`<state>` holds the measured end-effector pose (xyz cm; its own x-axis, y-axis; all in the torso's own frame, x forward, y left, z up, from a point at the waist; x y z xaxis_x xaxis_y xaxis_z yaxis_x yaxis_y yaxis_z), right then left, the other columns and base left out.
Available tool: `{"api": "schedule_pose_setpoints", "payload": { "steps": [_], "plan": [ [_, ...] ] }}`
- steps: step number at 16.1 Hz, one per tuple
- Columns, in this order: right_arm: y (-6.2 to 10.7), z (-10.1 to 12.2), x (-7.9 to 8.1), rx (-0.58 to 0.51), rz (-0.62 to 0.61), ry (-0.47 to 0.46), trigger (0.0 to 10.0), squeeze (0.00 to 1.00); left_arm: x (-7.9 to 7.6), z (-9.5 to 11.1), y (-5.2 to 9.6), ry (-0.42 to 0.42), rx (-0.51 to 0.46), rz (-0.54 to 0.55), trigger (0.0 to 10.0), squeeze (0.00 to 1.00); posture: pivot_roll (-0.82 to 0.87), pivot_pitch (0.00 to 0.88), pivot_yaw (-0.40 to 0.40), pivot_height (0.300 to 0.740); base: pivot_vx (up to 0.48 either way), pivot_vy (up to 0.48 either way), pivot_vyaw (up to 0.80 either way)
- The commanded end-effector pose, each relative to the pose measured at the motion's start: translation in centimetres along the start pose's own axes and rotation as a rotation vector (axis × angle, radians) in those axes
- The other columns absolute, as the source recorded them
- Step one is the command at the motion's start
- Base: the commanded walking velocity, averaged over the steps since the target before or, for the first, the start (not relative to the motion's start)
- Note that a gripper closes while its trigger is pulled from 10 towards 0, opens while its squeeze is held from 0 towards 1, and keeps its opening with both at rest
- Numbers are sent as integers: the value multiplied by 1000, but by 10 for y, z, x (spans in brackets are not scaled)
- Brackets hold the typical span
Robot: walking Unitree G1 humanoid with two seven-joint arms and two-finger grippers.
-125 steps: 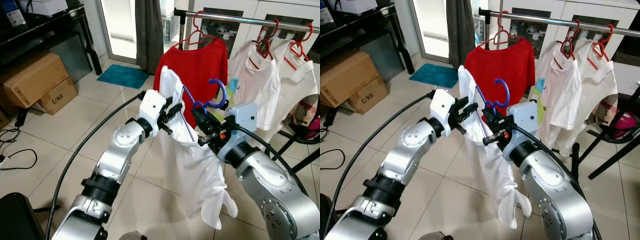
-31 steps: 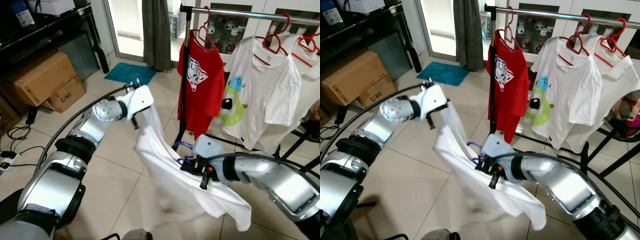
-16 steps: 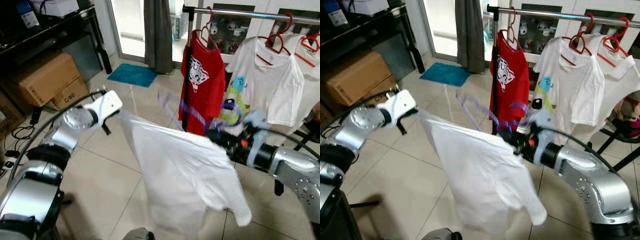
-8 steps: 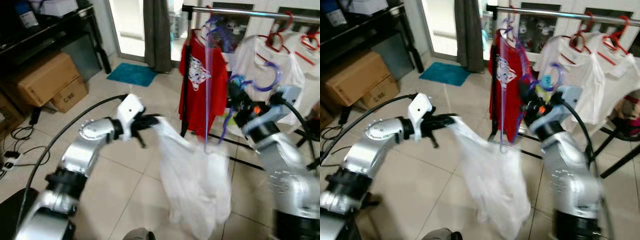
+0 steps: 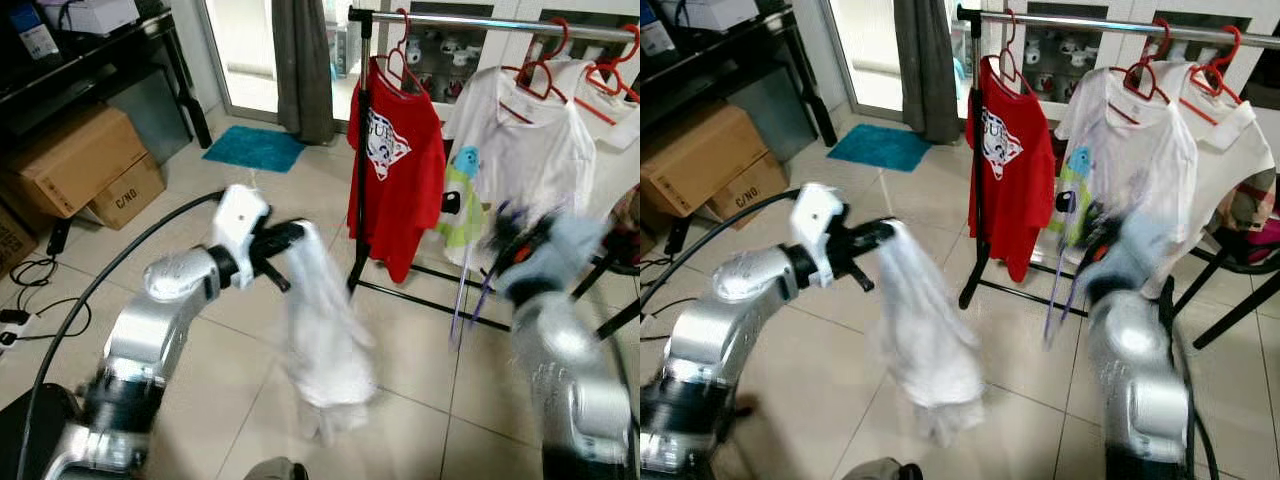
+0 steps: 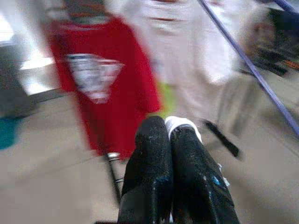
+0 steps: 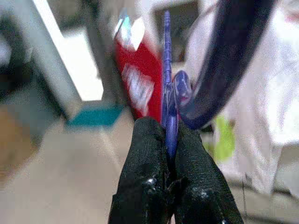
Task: Hang hanger
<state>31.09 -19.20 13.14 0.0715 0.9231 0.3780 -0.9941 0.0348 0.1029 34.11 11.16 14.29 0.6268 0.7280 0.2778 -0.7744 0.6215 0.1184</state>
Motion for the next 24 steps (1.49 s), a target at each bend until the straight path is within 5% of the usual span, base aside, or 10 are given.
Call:
{"api": "schedule_pose_setpoints", "payload": {
  "steps": [1, 2, 4, 7, 11, 14, 15, 17, 21, 24],
  "plan": [
    [8, -7, 11, 48, 18, 94, 10000, 0, 10, -9, 11, 31, 46, 128, 10000, 0, 6, 0, 60, 740, 0, 0, -425],
    [13, -13, 6, 69, -44, 146, 10000, 0, 10, -17, 15, 44, 81, 183, 10000, 0, 7, 0, 45, 740, 0, 0, -750],
    [17, -12, 3, 24, -119, 108, 10000, 0, 2, -23, 21, 64, 95, 237, 10000, 0, 21, 0, 30, 740, 0, 0, -750],
    [20, 3, 13, -27, -68, 13, 10000, 0, -16, -24, 23, 140, 110, 286, 10000, 0, 23, 0, 24, 740, 0, 0, -800],
    [23, 6, 18, -47, -53, -3, 10000, 0, 2, -19, 27, 77, 77, 468, 10000, 0, 14, 0, 24, 740, 0, 0, -800],
    [23, 0, 11, -20, -109, 29, 10000, 0, 2, -13, 18, 59, 66, 472, 10000, 0, 10, 0, 35, 740, 0, 0, -800],
    [23, 2, 1, 3, -211, 74, 10000, 0, 7, -11, 13, 74, 85, 456, 10000, 0, 12, 0, 29, 740, 0, 0, -800],
    [24, -4, 3, 13, -167, 78, 10000, 0, -2, -8, 10, 111, 64, 347, 10000, 0, 12, 0, 45, 740, 0, 0, -769],
    [19, 3, 2, -7, -172, 112, 10000, 0, -2, -9, 9, 38, 76, 347, 10000, 0, 10, 0, 26, 740, 0, 0, -773],
    [24, -1, 2, 44, -131, 86, 10000, 0, -6, -3, 6, 75, 55, 331, 10000, 0, 5, 0, 38, 740, 0, 0, -785]
  ]
}}
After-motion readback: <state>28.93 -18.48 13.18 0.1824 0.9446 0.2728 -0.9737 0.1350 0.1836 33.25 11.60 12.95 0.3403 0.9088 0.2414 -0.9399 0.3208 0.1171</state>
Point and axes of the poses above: a point about 5 cm out from each wrist's last joint towards the gripper, its own y axis pointing back from the gripper into the wrist, its own z axis along the axis of the wrist's last joint, x = y × z, the point moved 5 cm from there along -y, pointing out of the wrist towards the gripper, and after that the axes turned 14 degrees about -y, right-handed, at the moved point
